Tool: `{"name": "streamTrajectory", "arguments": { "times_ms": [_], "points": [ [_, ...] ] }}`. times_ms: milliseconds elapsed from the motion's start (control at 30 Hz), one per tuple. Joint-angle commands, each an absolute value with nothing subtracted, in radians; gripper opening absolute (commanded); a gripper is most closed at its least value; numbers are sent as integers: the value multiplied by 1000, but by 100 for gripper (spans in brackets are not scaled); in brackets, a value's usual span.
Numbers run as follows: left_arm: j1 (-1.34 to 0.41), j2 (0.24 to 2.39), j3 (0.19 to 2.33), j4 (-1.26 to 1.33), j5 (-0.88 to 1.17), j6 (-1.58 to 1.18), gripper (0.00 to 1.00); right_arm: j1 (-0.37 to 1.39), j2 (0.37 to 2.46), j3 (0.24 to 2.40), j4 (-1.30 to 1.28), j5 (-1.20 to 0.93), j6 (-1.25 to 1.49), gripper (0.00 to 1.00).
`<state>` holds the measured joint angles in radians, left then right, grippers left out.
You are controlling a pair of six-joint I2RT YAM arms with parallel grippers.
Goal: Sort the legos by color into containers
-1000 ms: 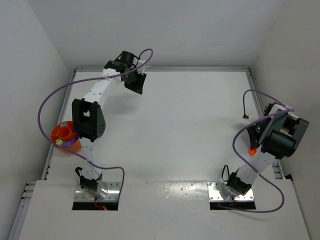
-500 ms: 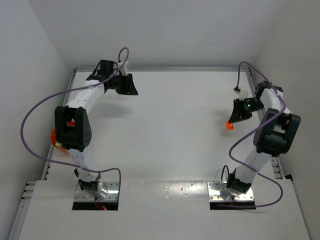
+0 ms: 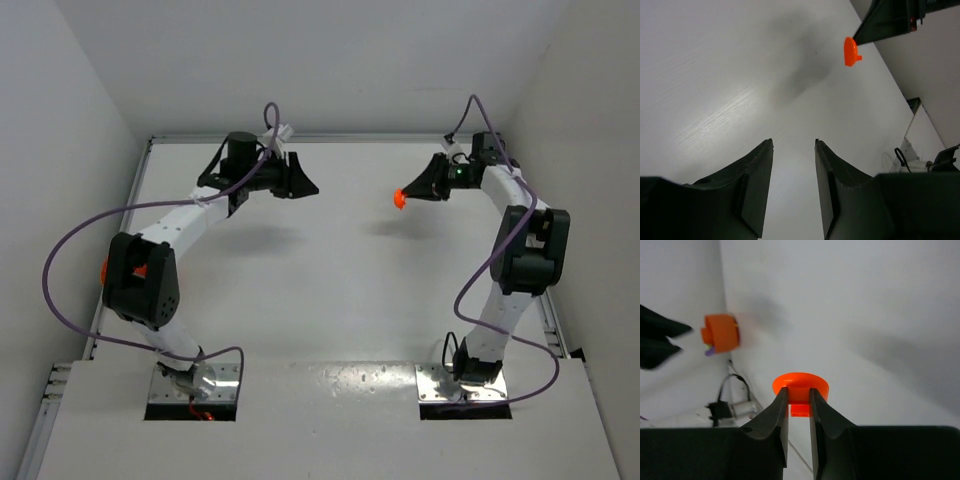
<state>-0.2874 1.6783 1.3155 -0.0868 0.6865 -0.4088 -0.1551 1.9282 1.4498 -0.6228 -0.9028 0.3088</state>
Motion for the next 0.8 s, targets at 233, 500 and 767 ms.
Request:
{"name": "streamTrajectory", "arguments": {
  "times_ms": [233,500,767],
  "points": [
    [-440,1751,1390,130,606,-607,46,-48,1940,1474,-154,-916,939,6],
    [-469,1845,1483,209,604,-693,60,3,1931,1476,-163,-868,948,6],
    [-479,1876,1503,229,592,-713,60,21,1901,1465,-127,-879,957,6]
  ]
}}
